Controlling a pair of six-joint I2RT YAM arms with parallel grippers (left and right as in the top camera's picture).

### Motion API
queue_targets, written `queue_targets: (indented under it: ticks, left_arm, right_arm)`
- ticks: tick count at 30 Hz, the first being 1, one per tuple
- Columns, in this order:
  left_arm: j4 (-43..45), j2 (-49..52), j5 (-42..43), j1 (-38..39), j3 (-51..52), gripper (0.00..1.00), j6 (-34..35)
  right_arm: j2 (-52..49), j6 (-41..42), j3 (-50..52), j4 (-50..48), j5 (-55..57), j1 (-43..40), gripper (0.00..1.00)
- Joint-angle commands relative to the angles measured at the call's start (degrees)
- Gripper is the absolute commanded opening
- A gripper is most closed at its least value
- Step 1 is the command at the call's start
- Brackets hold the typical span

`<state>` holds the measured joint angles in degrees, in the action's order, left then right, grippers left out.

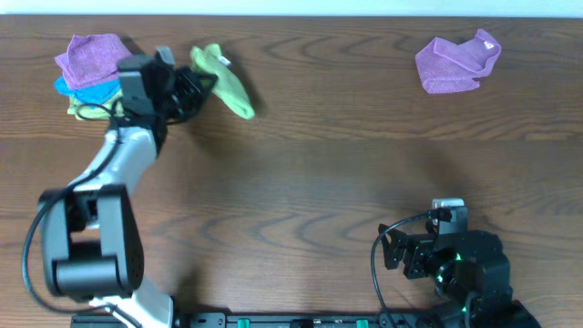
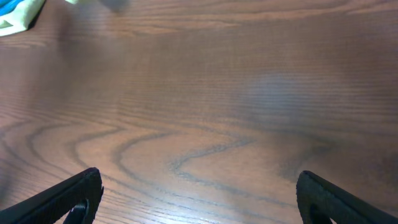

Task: Fold the cloth
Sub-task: 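Carry the green cloth with the left gripper to the top-left cloth stack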

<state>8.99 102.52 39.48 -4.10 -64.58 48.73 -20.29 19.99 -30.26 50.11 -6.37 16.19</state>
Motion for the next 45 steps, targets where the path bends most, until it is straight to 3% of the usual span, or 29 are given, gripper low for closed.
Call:
queue_targets:
  ticks: [1,5,16,34,45]
  left_arm:
    - [-5.99,-2.14,-4.17,-1.81,-6.73,0.06,-8.50]
    - [-11.76,-1.68,-6.97,-3.69,-12.66,0.06,-11.17]
    - [-11.74,0.92,-17.07,-7.82,-20.17,0.06,-12.63]
    - [-8.72,19.15,-20.37,-14.10,-35.63,0.06,-12.94]
    - [-13.49,21.88,-20.41,-15.93,-38.05,0.06,-13.03]
  right_arm:
    - [0.13,0.59,0.07,0.07,0.57,-0.42,0.99]
    - [0.13,0.59,0.07,0.07,0.57,-0.42,0.99]
    - [0.13,0.59,0.07,0.07,0.57,-0.42,0.99]
    - [0.13,0.59,0.07,0.07,0.57,-0.42,0.99]
    - [0.13,0.59,0.07,0.07,0.57,-0.42,0.99]
